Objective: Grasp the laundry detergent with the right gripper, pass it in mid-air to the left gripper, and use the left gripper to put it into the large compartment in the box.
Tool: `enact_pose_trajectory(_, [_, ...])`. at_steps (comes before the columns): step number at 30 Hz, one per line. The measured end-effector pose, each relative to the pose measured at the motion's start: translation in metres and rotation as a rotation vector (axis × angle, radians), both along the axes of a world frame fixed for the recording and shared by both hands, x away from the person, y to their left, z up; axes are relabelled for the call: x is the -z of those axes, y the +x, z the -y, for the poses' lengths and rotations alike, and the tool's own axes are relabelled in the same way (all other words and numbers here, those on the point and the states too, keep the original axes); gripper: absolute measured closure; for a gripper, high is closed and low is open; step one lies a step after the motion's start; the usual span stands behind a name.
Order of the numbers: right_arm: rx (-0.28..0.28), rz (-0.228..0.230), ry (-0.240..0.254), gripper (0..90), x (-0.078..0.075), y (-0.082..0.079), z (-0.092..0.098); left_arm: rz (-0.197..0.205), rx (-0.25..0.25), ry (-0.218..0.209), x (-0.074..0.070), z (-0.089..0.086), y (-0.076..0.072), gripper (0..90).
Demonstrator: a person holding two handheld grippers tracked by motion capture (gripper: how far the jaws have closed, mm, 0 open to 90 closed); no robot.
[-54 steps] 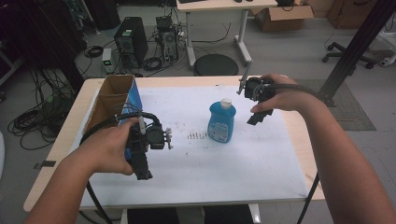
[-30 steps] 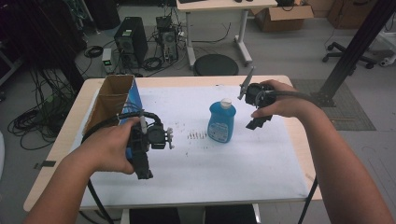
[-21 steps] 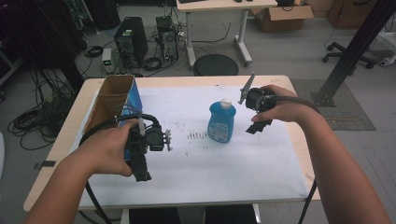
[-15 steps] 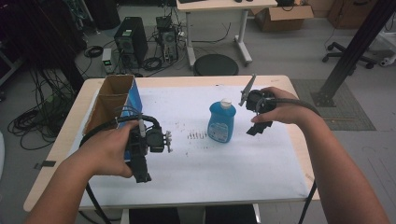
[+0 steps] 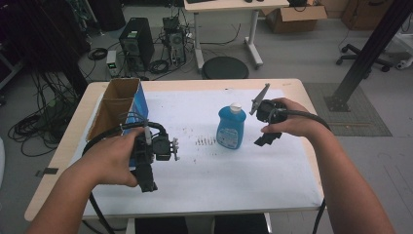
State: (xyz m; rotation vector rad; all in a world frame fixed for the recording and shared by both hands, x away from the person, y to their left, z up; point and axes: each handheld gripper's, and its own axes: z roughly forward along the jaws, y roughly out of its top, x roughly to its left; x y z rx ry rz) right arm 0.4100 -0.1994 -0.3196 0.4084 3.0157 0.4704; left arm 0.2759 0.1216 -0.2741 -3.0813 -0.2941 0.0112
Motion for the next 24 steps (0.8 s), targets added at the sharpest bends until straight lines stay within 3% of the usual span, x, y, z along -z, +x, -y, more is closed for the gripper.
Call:
enact_pose_trajectory(4, [0.008,-0.007,0.045,4.3,0.007,-0.001,0.001,-0.003,0.001,0.002,0.002,0.001,0.000,0.4])
enact_pose_trajectory(13, [0.025,-0.002,0.082,4.2,0.016,-0.002,0.002,0.005,-0.002,0.009,0.002,0.000,0.000,0.4])
enact_pose_trajectory(14, [0.027,-0.007,0.113,4.2,0.017,-0.002,0.003,0.003,-0.001,0.009,0.002,0.001,0.000,0.4])
enact_pose_trajectory(16, [0.031,-0.008,0.131,4.0,0.018,-0.002,0.003,0.002,-0.003,0.008,0.003,0.001,-0.001,0.4])
enact_pose_trajectory(21, [0.048,0.004,0.145,4.2,0.023,-0.002,0.002,0.003,0.000,0.009,0.003,0.003,-0.002,0.4])
enact_pose_trajectory(24, [0.055,-0.005,0.194,4.1,0.024,-0.002,0.002,0.001,0.006,0.013,0.003,0.003,-0.003,0.3])
